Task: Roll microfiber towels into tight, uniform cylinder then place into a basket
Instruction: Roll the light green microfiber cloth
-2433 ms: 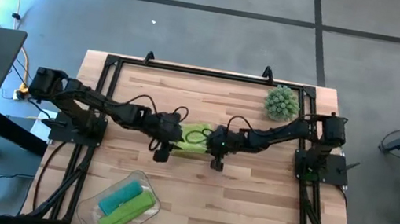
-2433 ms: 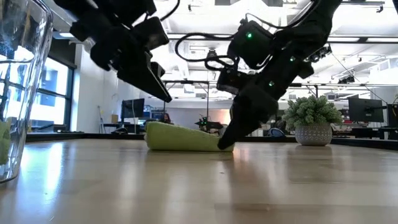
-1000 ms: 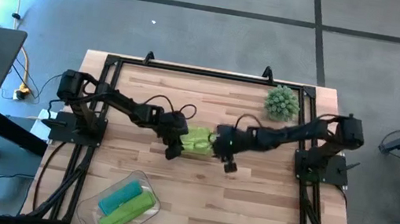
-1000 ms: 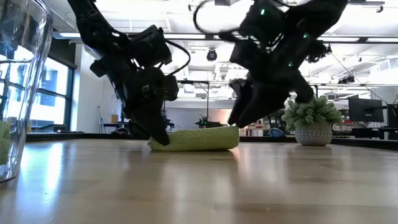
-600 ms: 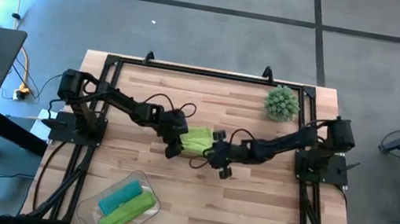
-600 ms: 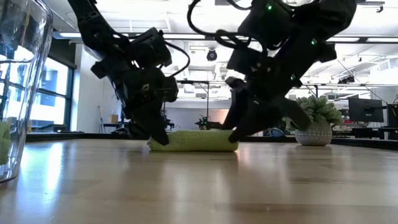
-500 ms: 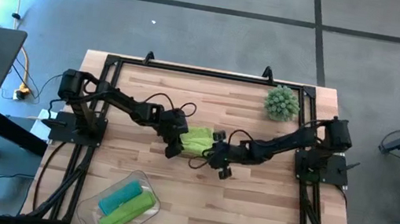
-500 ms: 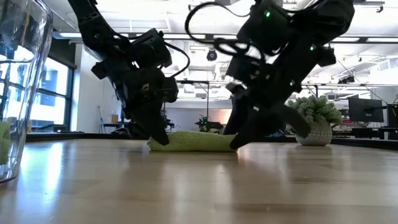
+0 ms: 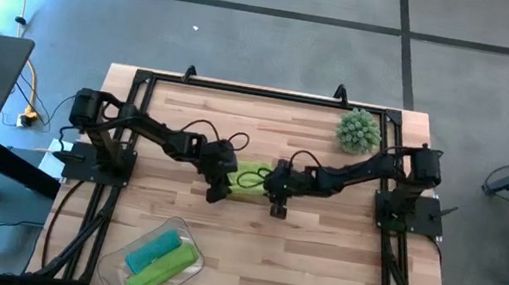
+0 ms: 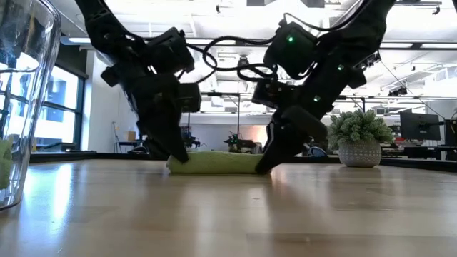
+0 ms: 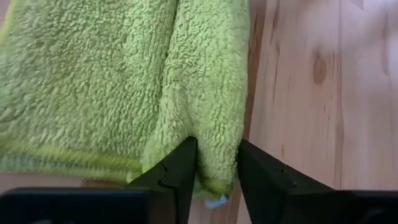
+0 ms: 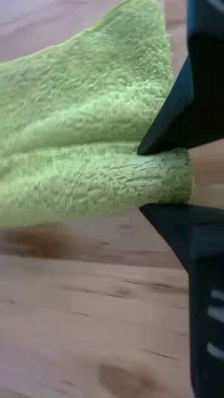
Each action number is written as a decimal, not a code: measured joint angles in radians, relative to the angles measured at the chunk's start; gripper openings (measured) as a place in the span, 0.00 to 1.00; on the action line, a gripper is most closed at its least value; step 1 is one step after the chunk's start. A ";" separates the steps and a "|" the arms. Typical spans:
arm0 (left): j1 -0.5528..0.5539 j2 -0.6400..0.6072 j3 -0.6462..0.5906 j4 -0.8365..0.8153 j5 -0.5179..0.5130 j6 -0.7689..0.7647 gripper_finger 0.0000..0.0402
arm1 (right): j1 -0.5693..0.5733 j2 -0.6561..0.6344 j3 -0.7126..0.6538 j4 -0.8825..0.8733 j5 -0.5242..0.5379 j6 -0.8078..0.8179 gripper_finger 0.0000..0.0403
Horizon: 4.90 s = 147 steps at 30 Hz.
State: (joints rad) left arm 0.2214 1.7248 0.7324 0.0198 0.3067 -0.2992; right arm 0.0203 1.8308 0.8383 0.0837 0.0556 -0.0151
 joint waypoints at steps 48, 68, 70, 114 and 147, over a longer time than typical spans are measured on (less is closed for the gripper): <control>-0.009 0.055 0.008 0.076 -0.106 0.022 0.35 | -0.162 -0.146 -0.006 -0.209 -0.398 0.037 0.35; 0.058 0.060 0.002 0.090 0.061 -0.040 0.35 | 0.095 -0.069 -0.003 0.013 0.148 -0.431 0.41; 0.058 0.061 0.002 0.090 0.067 -0.042 0.35 | 0.082 -0.049 -0.003 0.029 0.156 -0.431 0.45; -0.153 -0.052 0.001 0.111 -0.535 0.399 0.35 | -0.106 0.064 0.004 0.068 -0.189 0.358 0.02; -0.042 0.047 -0.031 0.117 -0.270 0.066 0.09 | 0.169 -0.069 -0.006 0.049 0.165 -0.444 0.37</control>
State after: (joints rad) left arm 0.1791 1.7718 0.7013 0.1369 0.0368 -0.2333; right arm 0.1898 1.7621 0.8326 0.1329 0.2204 -0.4592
